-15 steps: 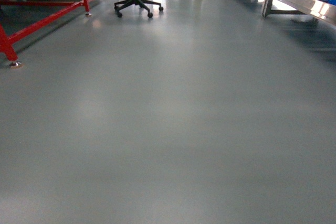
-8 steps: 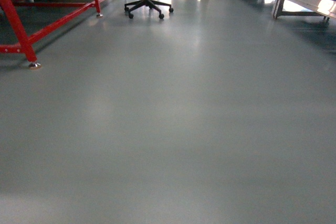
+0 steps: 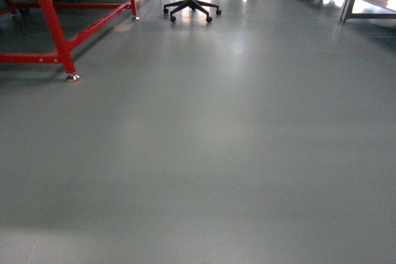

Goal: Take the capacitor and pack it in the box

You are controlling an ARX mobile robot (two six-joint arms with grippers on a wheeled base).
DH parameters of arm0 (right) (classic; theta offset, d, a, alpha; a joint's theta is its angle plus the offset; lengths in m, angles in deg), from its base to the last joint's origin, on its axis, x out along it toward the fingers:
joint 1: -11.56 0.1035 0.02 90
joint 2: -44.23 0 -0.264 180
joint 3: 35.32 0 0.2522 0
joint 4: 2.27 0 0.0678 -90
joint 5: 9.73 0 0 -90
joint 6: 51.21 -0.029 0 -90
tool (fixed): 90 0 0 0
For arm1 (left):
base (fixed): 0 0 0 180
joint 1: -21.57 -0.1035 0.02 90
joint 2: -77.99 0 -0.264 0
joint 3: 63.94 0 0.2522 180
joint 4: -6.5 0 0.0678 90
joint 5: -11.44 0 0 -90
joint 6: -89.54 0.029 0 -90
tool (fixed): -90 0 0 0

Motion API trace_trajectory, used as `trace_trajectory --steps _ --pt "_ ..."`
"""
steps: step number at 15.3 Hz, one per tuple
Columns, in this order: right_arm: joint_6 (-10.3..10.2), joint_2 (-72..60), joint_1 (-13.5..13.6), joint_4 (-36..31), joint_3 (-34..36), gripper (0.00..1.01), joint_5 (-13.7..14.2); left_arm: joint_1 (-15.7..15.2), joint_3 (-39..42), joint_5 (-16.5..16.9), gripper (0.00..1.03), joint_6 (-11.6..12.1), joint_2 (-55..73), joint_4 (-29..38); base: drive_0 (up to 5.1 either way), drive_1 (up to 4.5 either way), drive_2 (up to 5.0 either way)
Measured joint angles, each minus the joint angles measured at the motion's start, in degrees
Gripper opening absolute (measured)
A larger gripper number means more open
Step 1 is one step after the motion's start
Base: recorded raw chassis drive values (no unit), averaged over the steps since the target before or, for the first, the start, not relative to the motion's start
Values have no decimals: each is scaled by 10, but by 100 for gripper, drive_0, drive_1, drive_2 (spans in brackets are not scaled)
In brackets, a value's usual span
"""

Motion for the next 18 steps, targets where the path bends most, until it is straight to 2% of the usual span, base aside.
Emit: trace_trajectory --steps 18 --pt "0 0 0 -3 0 98 0 0 0 0 43 0 0 1 -507 239 239"
